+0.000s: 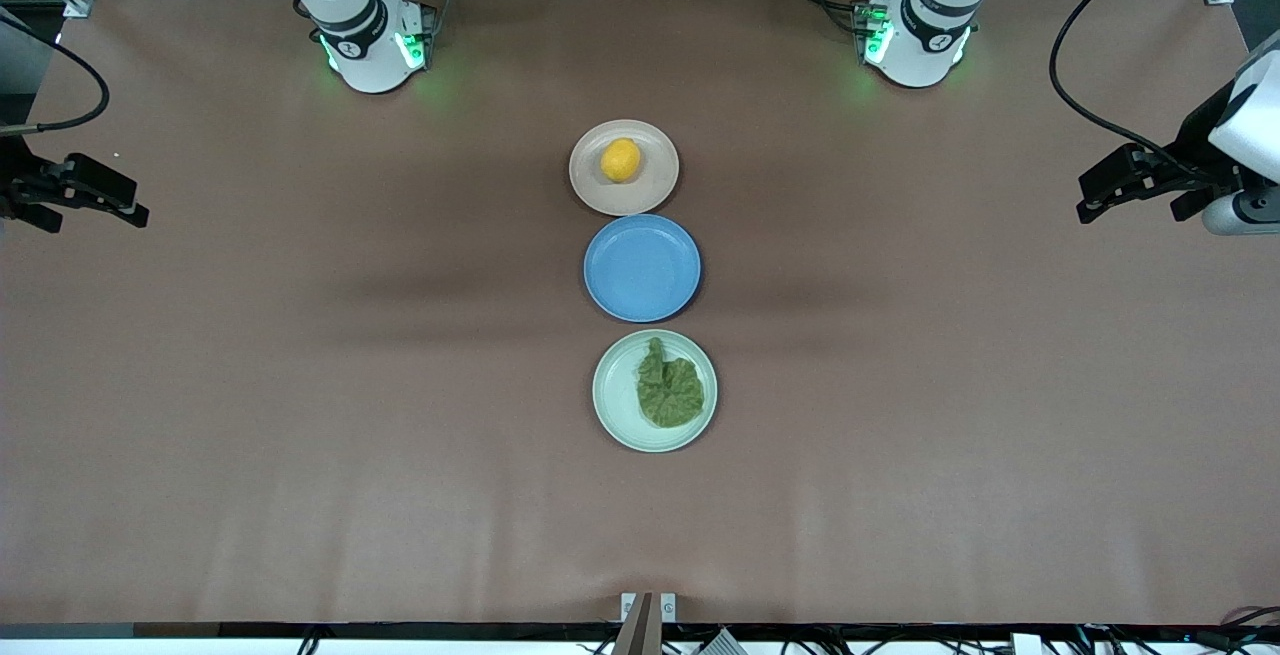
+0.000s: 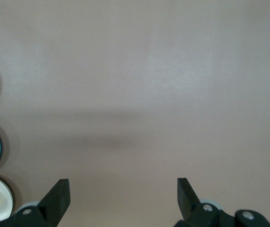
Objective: Pick lemon and lettuce from plates
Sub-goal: 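Move the left gripper toward the green plate while the right gripper starts moving, then lower the left gripper onto the lettuce while the right gripper reaches the lemon, then grasp the lettuce leaf with the left gripper while the right gripper descends, then close the right gripper on the yellow lemon on the cream plate, then lift the lettuce with the left gripper while the right gripper lifts the lemon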
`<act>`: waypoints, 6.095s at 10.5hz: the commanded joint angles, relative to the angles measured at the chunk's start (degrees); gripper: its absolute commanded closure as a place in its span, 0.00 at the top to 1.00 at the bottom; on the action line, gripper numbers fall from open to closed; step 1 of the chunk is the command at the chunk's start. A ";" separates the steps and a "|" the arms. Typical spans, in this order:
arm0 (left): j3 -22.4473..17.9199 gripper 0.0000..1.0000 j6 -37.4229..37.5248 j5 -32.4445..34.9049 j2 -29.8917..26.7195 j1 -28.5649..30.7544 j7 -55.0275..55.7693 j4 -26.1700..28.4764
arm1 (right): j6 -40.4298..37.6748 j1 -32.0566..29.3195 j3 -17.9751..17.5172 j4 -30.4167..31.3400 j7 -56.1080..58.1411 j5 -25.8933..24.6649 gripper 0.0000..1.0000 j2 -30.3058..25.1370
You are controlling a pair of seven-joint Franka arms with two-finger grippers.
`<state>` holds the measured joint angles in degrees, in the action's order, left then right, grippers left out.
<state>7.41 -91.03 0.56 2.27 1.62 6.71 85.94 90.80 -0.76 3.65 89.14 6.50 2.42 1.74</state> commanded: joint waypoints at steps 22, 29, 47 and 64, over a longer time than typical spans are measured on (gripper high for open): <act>1.57 1.00 -62.56 2.16 39.80 -31.05 8.59 0.19 | 15.98 21.57 -1.02 28.01 -37.57 0.04 1.00 -4.64; -6.09 1.00 -66.56 2.07 49.67 -38.53 8.68 -3.32 | 29.42 39.08 -1.10 37.86 -59.32 6.59 1.00 -3.24; -6.18 0.09 -66.03 2.34 49.41 -38.80 12.63 -3.06 | 58.87 62.98 -1.10 40.59 -76.99 11.64 1.00 17.41; -7.24 0.00 -41.45 1.46 32.65 -32.30 12.28 -1.65 | 49.74 63.43 16.80 40.59 -54.18 11.55 0.00 10.30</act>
<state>-0.23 -138.66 1.09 41.15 -33.03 18.01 82.47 142.52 62.76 15.75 128.58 -56.21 13.49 14.10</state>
